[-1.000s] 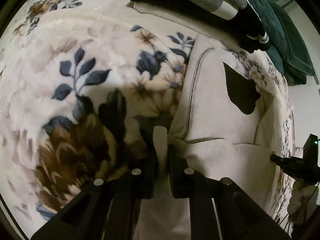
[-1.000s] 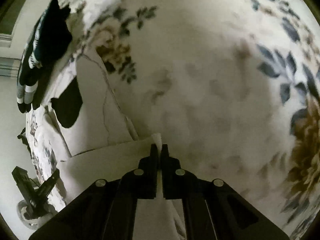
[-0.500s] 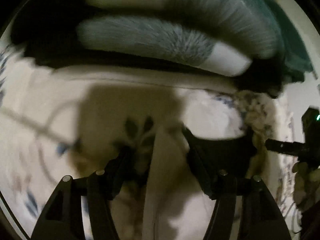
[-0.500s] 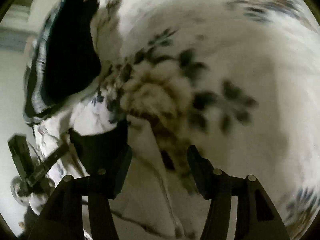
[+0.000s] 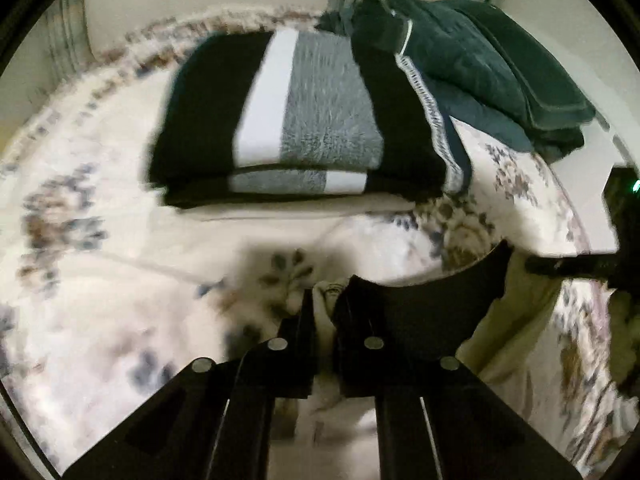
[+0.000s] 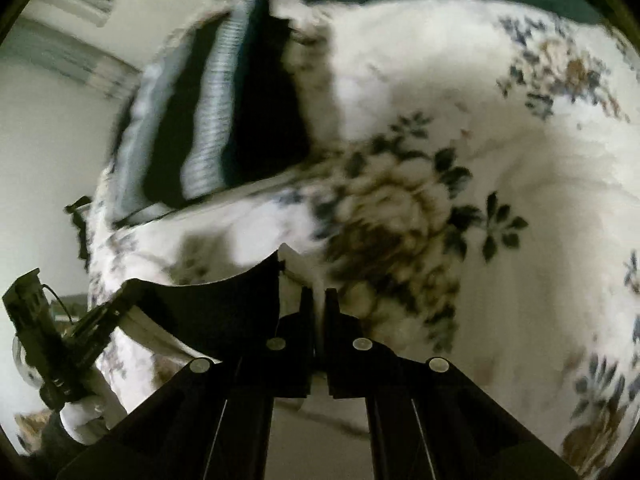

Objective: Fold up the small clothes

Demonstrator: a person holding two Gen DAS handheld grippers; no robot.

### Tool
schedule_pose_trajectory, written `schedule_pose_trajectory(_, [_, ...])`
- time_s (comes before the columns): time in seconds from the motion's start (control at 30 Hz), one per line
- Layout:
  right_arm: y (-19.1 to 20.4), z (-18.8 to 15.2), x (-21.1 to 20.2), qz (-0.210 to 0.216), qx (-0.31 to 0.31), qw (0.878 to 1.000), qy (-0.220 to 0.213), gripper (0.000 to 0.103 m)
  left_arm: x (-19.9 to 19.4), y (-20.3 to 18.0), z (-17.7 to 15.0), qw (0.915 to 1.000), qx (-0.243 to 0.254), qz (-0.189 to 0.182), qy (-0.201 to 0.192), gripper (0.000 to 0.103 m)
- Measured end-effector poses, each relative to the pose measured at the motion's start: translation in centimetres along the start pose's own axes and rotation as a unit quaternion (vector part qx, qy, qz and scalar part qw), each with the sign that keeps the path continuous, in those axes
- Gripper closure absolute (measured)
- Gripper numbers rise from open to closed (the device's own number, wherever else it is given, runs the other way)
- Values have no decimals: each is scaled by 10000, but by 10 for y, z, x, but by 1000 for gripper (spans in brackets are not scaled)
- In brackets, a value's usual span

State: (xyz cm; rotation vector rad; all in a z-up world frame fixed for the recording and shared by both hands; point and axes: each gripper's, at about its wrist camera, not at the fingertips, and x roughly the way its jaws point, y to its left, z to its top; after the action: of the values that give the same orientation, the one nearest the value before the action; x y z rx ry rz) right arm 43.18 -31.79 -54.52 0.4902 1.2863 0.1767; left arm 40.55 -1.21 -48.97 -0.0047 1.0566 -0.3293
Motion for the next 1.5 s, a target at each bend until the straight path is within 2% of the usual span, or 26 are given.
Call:
schedule_pose_trajectory(0.1, [17, -38, -29, 160, -279, 9995, -73, 99, -36, -6, -36, 9999, 87, 137, -26, 97])
schedule_pose_trajectory(0.2, [21, -96, -47, 138, -499, 9987, 15, 99, -51, -12, -76, 9997, -163, 25, 205, 97])
schedule_pose_trajectory(0.37, [-7, -189, -40, -169, -439, 9970, 621, 99, -56, -11, -155, 9947, -610, -43, 824, 96])
schedule_pose_trajectory(0.47, [-35, -230, -22, -463, -224, 9922, 1138, 98, -55, -2, -189, 9862, -1073, -254, 1235, 91])
schedule_pose_trajectory(0.5, [-42, -242, -15, -595, -211, 9875, 1442, 90, -57, 0, -198, 9826, -1229, -309, 1357, 85])
schedule_pose_trajectory(0.57, [-52, -254, -12, -756, -183, 9820, 1723, 78, -65, 3, -208, 9794, -1373, -237, 1459, 71])
schedule_pose_trajectory(0.6, [-56, -257, -17, -806, -153, 9814, 1734, 71, -73, 3, -210, 9790, -1416, -216, 1449, 70])
schedule_pose_trajectory(0.67, [-66, -259, -27, -920, -7, 9815, 1681, 54, -80, 11, -202, 9776, -1589, -213, 1366, 70])
schedule_pose_trajectory(0.77, [-97, -245, -54, -1423, 706, 9825, 971, 53, -76, 23, -179, 9763, -1831, -298, 1116, 70])
schedule_pose_trajectory(0.8, [-109, -237, -59, -1441, 1002, 9814, 779, 53, -70, 27, -171, 9758, -1887, -299, 1067, 70])
schedule_pose_trajectory(0.83, [-116, -229, -62, -1307, 1237, 9816, 631, 53, -61, 30, -159, 9748, -1950, -326, 1032, 70])
schedule_pose_trajectory(0.93, [-134, -201, -57, -169, 2062, 9781, 238, 53, -23, 36, -133, 9685, -2121, -531, 1188, 70])
schedule_pose_trajectory(1.0, [-135, -186, -45, 453, 2290, 9722, 184, 53, 10, 36, -116, 9620, -2228, -748, 1390, 70])
schedule_pose_trajectory(1.03, [-133, -178, -34, 685, 2373, 9687, 245, 53, 26, 33, -108, 9611, -2203, -790, 1466, 70])
schedule_pose_trajectory(1.1, [-129, -167, -8, 723, 2363, 9679, 456, 53, 43, 26, -100, 9659, -1986, -784, 1466, 73])
schedule_pose_trajectory(1.13, [-127, -165, -1, 709, 2324, 9687, 509, 54, 46, 22, -97, 9705, -1843, -669, 1401, 82])
schedule_pose_trajectory(1.17, [-125, -164, 5, 653, 2292, 9700, 477, 80, 47, 19, -96, 9733, -1744, -646, 1348, 97])
schedule_pose_trajectory(1.2, [-123, -163, 6, 579, 2225, 9725, 383, 97, 46, 19, -95, 9745, -1726, -635, 1282, 97])
schedule_pose_trajectory(1.27, [-122, -161, 3, 304, 2164, 9757, 146, 97, 40, 22, -95, 9748, -1779, -698, 1146, 97])
schedule_pose_trajectory(1.33, [-127, -159, 3, 159, 2323, 9725, 23, 98, 38, 28, -98, 9734, -1869, -747, 1096, 97])
schedule_pose_trajectory(1.43, [-128, -159, 10, 177, 2315, 9725, 174, 98, 41, 38, -105, 9685, -2061, -846, 1115, 97])
schedule_pose_trajectory(1.5, [-122, -155, 8, 180, 2192, 9752, 228, 96, 37, 43, -108, 9616, -2222, -1136, 1138, 92])
